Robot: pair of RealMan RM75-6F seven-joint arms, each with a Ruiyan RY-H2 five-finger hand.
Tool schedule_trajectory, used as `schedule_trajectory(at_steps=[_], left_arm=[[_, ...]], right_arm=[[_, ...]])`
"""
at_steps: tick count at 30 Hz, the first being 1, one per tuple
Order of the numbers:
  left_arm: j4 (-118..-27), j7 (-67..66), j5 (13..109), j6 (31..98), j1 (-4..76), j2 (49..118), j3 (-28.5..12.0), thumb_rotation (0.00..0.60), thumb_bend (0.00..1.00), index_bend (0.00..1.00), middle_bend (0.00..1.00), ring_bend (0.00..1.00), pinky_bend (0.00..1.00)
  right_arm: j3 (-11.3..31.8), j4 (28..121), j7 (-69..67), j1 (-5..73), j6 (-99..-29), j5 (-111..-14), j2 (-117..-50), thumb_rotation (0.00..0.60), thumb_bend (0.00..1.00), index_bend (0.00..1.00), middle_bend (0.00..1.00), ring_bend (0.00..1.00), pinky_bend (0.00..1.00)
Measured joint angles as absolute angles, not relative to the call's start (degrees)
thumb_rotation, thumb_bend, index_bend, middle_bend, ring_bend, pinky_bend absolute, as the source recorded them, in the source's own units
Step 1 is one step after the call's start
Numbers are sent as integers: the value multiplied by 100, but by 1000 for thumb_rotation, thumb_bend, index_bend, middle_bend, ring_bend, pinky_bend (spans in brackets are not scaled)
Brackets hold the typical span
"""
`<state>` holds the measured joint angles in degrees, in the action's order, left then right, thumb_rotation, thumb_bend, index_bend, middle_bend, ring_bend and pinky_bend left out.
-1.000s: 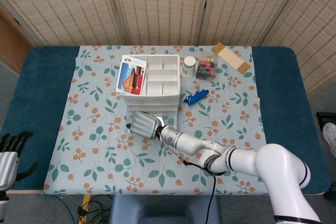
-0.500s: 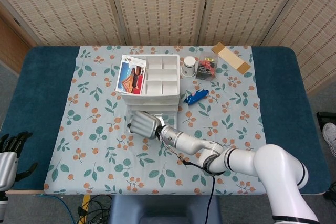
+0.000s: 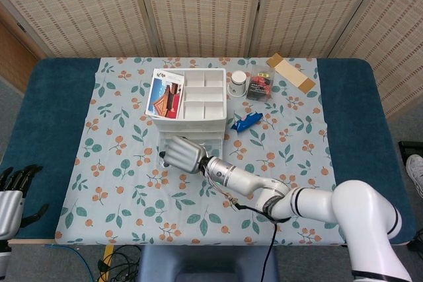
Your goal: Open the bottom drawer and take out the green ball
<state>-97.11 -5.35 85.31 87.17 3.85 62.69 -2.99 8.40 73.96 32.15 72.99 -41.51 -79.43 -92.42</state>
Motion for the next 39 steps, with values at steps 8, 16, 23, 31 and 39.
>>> schedule_trajectory(at_steps=[8,16,23,31,39], left_arm=[[-9725,-525,8643,8670,466,6288,-305,600,204,165,176,176,87],[-9812,-599,8780,8642,559,6321,-315,600,203,165,176,176,86],[-9872,-656,8852,8656,597,6334,-319,600,203,164,176,176,86],[-9901,-685,8829,8680,574,6311,-299,600,203,164,176,176,87],[-9887,-679,8768,8685,549,6294,-290,600,203,164,176,176,86]], right_arm=[[763,8783,3434,6586,-5046,-7968,-8266,600,483,535,850,936,1000],[267,9720,3410,5382,-6060,-8046,-7253,600,484,535,853,936,1000],[-117,9499,2827,4758,-6286,-8145,-7230,600,484,535,850,936,1000],[-242,8413,2264,4513,-5990,-8107,-7973,600,484,535,843,936,1000],[-174,7359,1777,4467,-5539,-8088,-8776,600,484,367,822,933,1000]])
